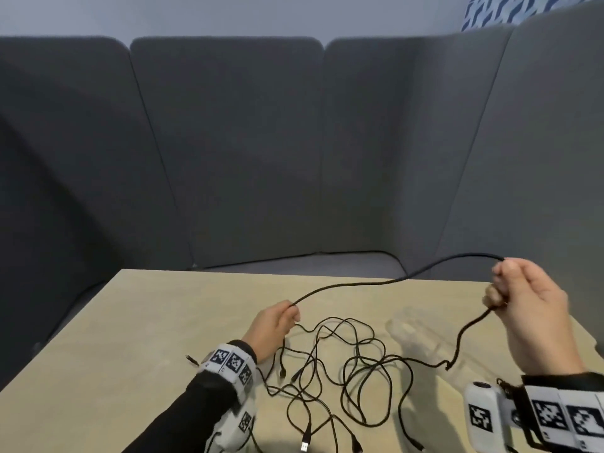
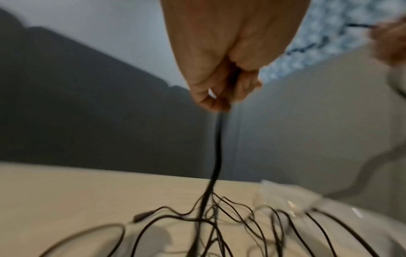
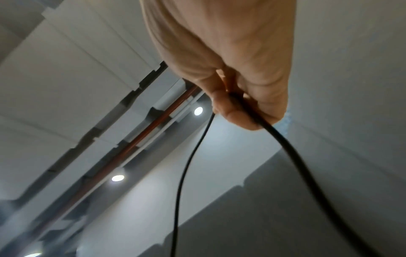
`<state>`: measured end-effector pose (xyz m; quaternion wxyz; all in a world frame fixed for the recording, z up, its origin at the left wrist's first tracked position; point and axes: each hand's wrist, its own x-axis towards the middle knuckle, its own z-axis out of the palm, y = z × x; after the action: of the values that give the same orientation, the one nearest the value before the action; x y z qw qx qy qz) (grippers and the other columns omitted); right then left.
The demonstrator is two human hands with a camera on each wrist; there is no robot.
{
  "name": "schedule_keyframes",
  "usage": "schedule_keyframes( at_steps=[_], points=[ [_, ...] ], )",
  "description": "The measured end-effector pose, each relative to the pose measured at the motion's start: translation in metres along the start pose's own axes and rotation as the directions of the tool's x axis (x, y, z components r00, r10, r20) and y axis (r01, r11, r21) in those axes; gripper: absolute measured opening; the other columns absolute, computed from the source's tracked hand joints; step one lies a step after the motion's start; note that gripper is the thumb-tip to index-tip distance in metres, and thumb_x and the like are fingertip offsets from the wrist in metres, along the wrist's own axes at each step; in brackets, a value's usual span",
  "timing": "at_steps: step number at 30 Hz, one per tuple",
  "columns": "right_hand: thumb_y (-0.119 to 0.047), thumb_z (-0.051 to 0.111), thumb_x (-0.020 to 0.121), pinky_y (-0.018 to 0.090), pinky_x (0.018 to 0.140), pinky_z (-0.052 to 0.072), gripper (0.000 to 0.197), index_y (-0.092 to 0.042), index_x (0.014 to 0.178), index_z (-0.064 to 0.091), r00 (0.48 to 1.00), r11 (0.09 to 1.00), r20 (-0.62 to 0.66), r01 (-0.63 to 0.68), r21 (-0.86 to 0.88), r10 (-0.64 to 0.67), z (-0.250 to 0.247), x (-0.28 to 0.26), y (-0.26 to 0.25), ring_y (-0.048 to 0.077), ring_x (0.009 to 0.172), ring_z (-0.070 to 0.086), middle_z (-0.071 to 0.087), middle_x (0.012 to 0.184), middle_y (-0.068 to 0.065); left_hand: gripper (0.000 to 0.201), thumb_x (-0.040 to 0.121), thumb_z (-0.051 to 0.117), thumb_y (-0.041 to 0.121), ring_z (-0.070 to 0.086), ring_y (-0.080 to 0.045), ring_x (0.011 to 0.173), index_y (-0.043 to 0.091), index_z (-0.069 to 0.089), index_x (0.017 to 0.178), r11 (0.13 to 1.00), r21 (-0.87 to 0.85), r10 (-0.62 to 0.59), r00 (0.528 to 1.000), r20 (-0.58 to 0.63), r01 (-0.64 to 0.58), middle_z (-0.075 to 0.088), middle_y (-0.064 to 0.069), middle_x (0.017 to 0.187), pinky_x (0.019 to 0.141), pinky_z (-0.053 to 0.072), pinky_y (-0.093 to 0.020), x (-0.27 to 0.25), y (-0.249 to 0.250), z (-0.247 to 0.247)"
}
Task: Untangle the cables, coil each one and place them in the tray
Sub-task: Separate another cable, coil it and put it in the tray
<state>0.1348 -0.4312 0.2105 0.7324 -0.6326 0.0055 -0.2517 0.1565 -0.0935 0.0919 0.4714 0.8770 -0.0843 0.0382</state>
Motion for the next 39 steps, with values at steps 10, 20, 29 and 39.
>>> schedule_keyframes(
  at_steps=[10,20,29,39],
  points=[
    [-0.008,0.043,0.097,0.030,0.054,0.035,0.026,-0.002,0.077,0.058,0.958,0.891,-0.010,-0.269,-0.366,0.286,-0.046,-0.007,0.072,0.021,0.057,0.038,0.041,0.063,0.008,0.029,0.099,0.042,0.018,0.069,-0.020,0.077,0.009,0.057,0.076,0.791,-0.603,-0.271,0.944,-0.187,0.108,0.054,0.004,0.057,0.082,0.050,-0.026,0.010,0.015,-0.045],
    [-0.008,0.045,0.096,0.026,0.051,0.031,0.026,0.000,0.079,0.063,0.863,0.767,-0.065,-0.477,-0.429,0.501,-0.042,-0.017,0.147,0.018,0.048,0.036,0.041,0.056,0.007,0.023,0.101,0.036,0.017,0.065,-0.021,0.108,0.009,0.057,0.098,0.195,-0.980,-0.340,0.940,-0.030,0.039,0.072,-0.002,0.092,0.090,0.053,-0.035,0.008,0.032,-0.039],
    [-0.008,0.046,0.095,0.022,0.045,0.031,0.026,-0.003,0.077,0.064,0.863,0.767,-0.095,-0.487,-0.419,0.496,-0.040,-0.015,0.152,0.018,0.046,0.036,0.042,0.056,0.006,0.025,0.071,0.069,0.010,0.064,-0.007,0.065,0.011,0.059,0.093,-0.054,-0.990,-0.366,0.920,0.138,0.127,0.065,0.005,0.077,0.080,0.058,-0.037,-0.001,0.011,-0.041],
    [-0.015,0.048,0.095,0.025,0.049,0.036,0.027,-0.013,0.073,0.065,0.862,0.704,-0.040,-0.439,-0.558,0.506,-0.041,-0.020,0.155,0.018,0.052,0.046,0.052,0.062,0.004,0.024,0.097,0.039,0.042,0.045,-0.028,0.129,0.027,0.056,0.093,0.129,-0.991,-0.379,0.925,-0.034,0.016,0.054,0.005,0.136,0.105,0.035,-0.051,0.002,0.022,-0.024]
  ],
)
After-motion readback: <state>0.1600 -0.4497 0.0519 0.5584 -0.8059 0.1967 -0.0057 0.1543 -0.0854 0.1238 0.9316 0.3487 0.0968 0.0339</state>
